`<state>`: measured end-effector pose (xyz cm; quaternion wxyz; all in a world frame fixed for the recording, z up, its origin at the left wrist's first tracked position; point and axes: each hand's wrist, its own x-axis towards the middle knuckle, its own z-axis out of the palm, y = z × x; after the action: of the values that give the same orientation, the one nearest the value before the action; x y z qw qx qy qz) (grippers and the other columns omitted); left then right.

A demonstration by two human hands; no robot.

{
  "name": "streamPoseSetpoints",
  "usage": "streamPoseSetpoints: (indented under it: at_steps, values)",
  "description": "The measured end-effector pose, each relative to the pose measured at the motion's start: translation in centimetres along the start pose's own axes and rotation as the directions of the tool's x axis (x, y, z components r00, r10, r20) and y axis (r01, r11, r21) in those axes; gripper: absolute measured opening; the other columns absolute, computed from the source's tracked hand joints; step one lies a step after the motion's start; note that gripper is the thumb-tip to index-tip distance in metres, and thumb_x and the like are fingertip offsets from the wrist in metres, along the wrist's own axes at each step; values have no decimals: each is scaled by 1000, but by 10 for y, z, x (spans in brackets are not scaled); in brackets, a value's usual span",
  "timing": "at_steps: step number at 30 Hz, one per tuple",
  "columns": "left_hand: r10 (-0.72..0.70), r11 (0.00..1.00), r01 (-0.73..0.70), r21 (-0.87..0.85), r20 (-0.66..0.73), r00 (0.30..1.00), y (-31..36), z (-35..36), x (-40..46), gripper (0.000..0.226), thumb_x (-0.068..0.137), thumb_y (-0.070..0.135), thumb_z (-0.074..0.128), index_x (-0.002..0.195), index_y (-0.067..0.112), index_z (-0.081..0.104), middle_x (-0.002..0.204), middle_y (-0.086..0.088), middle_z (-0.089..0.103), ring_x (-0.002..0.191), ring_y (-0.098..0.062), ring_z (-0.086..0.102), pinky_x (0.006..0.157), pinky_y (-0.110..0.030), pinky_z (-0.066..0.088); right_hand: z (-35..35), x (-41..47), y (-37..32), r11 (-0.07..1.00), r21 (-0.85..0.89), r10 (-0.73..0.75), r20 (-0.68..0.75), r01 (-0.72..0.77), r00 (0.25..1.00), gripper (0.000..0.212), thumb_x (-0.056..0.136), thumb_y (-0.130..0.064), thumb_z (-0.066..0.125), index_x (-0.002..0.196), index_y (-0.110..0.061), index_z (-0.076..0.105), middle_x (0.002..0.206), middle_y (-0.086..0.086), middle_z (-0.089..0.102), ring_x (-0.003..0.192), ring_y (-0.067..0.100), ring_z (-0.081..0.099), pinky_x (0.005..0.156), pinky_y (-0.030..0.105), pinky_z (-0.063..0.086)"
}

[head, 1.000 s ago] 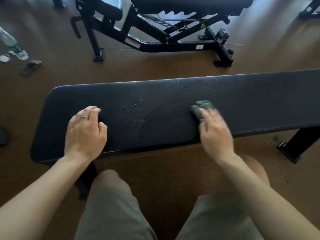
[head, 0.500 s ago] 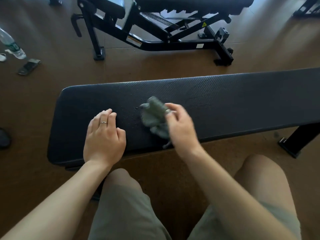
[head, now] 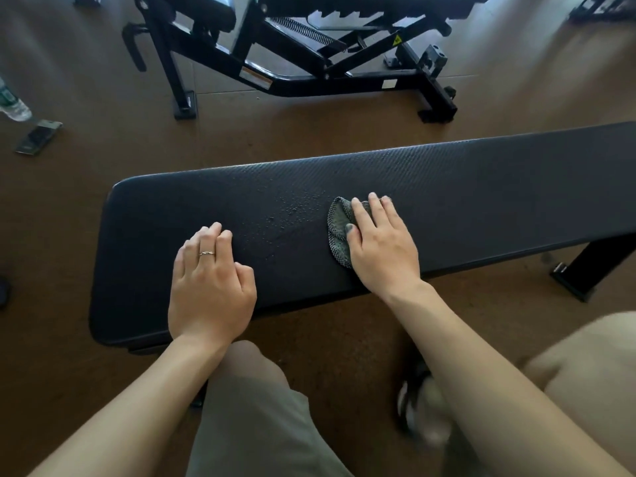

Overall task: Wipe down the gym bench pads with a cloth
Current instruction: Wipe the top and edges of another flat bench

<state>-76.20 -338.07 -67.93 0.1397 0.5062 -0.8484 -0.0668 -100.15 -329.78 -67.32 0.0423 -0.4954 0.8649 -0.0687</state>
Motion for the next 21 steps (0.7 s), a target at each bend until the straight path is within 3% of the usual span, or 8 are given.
streamPoseSetpoints:
  at_steps: [3,5,8,12,15,18,21]
  values:
    - [0,1000,0,15,-1,1000,0,1,0,52,95,28,37,140,5,51,150,-15,48,142,-34,40,120,-51,32,7,-3,-16,1000,-3,-25,-32,24,999,59,107,-43,17,161,-20,22,169,10,15,157,25,8,128,39,9]
    - [3,1000,-3,20,-1,1000,-1,1,1,51,95,27,37,140,5,51,150,-15,48,143,-33,40,121,-51,32,8,-10,-45,987,60,-148,-34,150,988,57,107,-42,22,160,-20,27,168,9,19,157,25,13,128,40,11]
    - [18,999,-18,47,9,1000,-2,1,0,52,96,25,35,141,4,49,150,-16,48,143,-33,40,121,-50,31,9,-30,-86,910,95,-402,-40,404,915,51,108,-35,33,157,-21,36,166,10,27,155,27,19,127,40,12]
    - [18,998,-20,61,22,1000,-2,0,-1,54,96,25,34,143,4,48,151,-16,47,144,-33,39,121,-50,31,8,-29,-68,837,42,-543,-53,545,838,47,106,-32,40,152,-21,46,162,10,37,151,27,30,125,41,22]
    - [5,999,-6,50,19,1000,0,0,0,53,96,26,35,144,6,49,152,-14,46,144,-32,38,122,-49,30,3,22,2,931,-15,-362,-164,364,918,42,100,-26,44,139,-18,59,149,15,53,136,36,50,116,45,37]
    - [5,998,-6,61,15,1000,0,1,0,53,96,26,36,143,5,49,152,-15,46,143,-33,39,121,-50,32,-18,62,70,997,83,17,-134,-6,991,44,106,-21,38,147,-10,51,158,20,39,146,36,36,121,42,28]
    - [2,998,-3,63,18,1000,1,1,0,53,95,26,38,143,5,49,151,-15,47,142,-33,40,121,-51,33,-14,72,51,982,148,136,-123,-117,983,47,107,-19,38,151,-3,44,164,20,26,151,33,27,121,39,24]
